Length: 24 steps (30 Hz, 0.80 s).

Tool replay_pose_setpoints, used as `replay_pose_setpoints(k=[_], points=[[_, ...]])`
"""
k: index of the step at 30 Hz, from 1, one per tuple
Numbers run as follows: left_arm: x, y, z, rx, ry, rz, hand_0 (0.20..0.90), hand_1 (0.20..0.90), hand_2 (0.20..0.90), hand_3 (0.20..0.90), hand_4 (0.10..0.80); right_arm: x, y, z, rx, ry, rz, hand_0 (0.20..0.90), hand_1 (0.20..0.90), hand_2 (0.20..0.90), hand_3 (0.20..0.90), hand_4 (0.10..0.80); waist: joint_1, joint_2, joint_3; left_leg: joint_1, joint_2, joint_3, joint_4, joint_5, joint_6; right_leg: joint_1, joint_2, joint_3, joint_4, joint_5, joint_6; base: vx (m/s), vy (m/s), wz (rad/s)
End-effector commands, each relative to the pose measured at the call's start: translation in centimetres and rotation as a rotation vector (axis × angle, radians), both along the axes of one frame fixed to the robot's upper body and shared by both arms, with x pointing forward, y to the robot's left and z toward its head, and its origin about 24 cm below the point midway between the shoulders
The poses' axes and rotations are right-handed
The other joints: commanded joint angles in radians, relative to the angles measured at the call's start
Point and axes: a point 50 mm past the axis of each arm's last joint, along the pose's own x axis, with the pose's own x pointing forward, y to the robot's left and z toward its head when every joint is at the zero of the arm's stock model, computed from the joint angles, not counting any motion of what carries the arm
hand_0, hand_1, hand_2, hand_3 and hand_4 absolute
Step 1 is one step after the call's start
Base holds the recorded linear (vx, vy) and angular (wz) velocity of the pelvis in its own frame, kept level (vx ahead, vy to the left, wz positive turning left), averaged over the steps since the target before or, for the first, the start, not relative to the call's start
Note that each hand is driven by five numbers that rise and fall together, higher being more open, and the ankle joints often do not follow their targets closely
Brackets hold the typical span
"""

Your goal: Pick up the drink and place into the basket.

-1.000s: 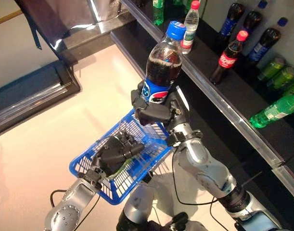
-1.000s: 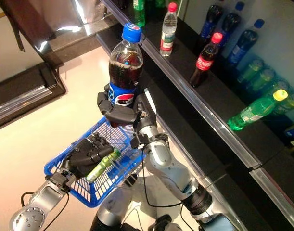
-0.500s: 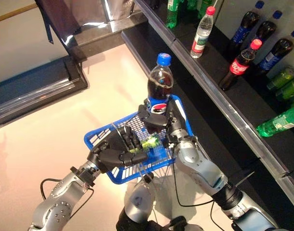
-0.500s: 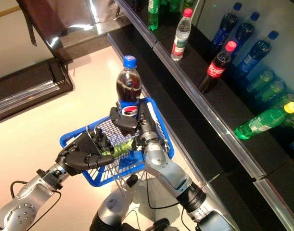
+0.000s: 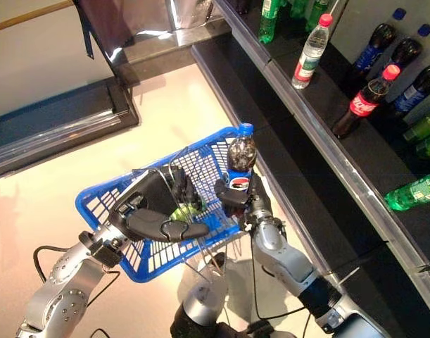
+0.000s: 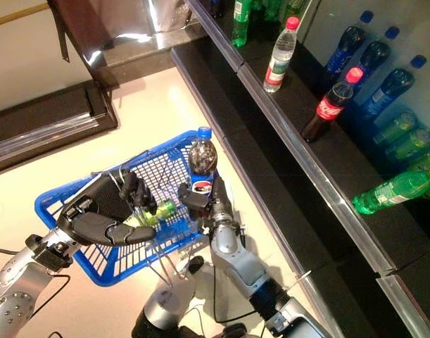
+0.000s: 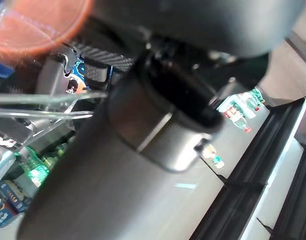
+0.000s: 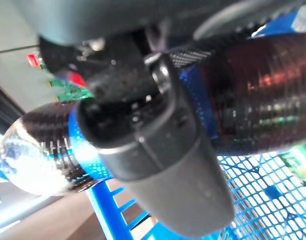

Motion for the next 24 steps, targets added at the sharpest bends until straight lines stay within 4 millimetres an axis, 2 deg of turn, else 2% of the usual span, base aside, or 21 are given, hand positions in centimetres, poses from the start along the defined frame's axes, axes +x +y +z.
replay_pose_setpoints(k=[1,9,19,24], points=[[-3.1,-2.9,9.4,-0.188,-0.657,-0.204,0.300,0.300,0.300,0.200,0.100,0.1,3.1,5.6,0.175,-0.296,0.062,0.300,0.300,0.300,0.200,0.100,-0.024,0.032,-0.186,-0.065,-0.028,0.051,0.092,-0.025,0.001,0.031,0.057,-0.020,-0.044,0.065,-0.055,-0.045,0.015,0.02],[-4.0,-2.9,9.1,-0.211,-0.691,-0.255,0.300,0.300,0.300,0.200,0.100,0.2,4.6,5.7,0.181,-0.292,0.118,0.300,0.300,0.300,0.200,0.100,0.003,0.053,-0.135,-0.094,-0.046,0.037,0.084,-0.011,0.008,0.008,0.040,-0.042,-0.046,0.078,-0.046,-0.059,-0.010,0.05],[-3.6,-3.5,9.2,-0.193,-0.684,-0.269,0.300,0.300,0.300,0.200,0.100,0.5,6.8,5.0,0.246,-0.207,0.162,0.300,0.300,0.300,0.200,0.100,0.025,0.041,-0.116,-0.107,-0.054,0.018,0.080,-0.004,0.015,0.005,0.037,-0.055,-0.046,0.083,-0.039,0.001,-0.008,0.07],[-3.4,-4.1,9.2,-0.169,-0.681,-0.287,0.300,0.300,0.300,0.200,0.100,-0.1,8.6,3.1,0.139,-0.109,0.267,0.300,0.300,0.300,0.200,0.100,0.036,0.032,-0.110,-0.107,-0.054,0.008,0.070,-0.001,0.019,-0.001,0.038,-0.055,-0.043,0.085,-0.035,0.013,-0.007,0.01]])
